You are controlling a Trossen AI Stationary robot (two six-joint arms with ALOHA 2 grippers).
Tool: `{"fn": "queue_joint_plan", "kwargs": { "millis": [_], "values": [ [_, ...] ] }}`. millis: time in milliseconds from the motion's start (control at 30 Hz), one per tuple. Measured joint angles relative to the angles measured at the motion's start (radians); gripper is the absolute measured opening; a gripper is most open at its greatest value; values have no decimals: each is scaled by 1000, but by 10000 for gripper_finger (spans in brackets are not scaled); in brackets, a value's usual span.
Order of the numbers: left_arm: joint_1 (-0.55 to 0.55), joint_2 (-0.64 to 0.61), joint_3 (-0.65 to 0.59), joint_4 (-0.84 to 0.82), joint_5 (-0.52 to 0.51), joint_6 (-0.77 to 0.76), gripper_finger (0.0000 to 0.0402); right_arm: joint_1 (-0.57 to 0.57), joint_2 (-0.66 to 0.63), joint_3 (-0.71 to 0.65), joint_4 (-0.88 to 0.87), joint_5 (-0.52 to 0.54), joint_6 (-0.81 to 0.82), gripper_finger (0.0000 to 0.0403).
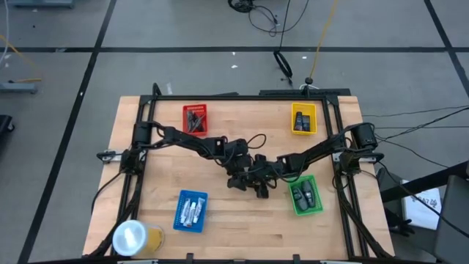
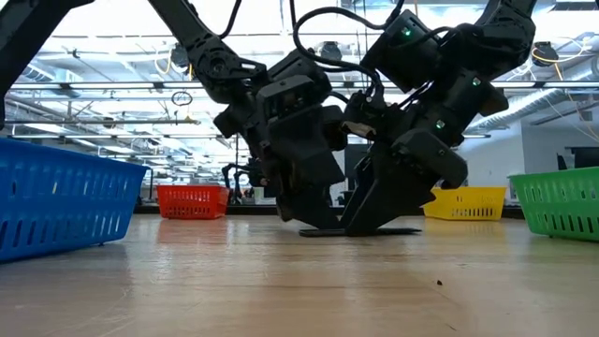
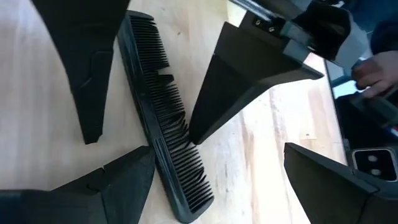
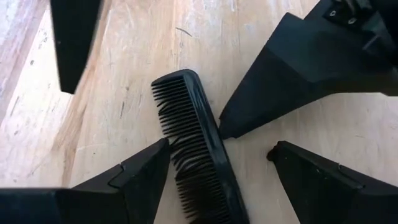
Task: Pick & Place Travel size toiletries
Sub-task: Put the black comb into orange basket
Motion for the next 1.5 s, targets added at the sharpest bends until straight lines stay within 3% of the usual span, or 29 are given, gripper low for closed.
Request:
{"fn": "queue_joint_plan", "kwargs": {
  "millis": [733, 900, 1233, 1500],
  "values": [
    [0, -3, 3, 80, 59, -57, 349, 0, 0, 0, -2, 1, -29, 268],
    [0, -3, 4, 79, 64, -45, 349, 9, 2, 0, -1, -5, -54, 208],
    [3, -8, 6, 61, 31, 12, 349, 10, 2, 0, -11, -74, -75, 15],
    [62, -49, 7, -39, -30, 53, 349, 8, -31, 0, -16, -96, -79, 4]
  ]
}}
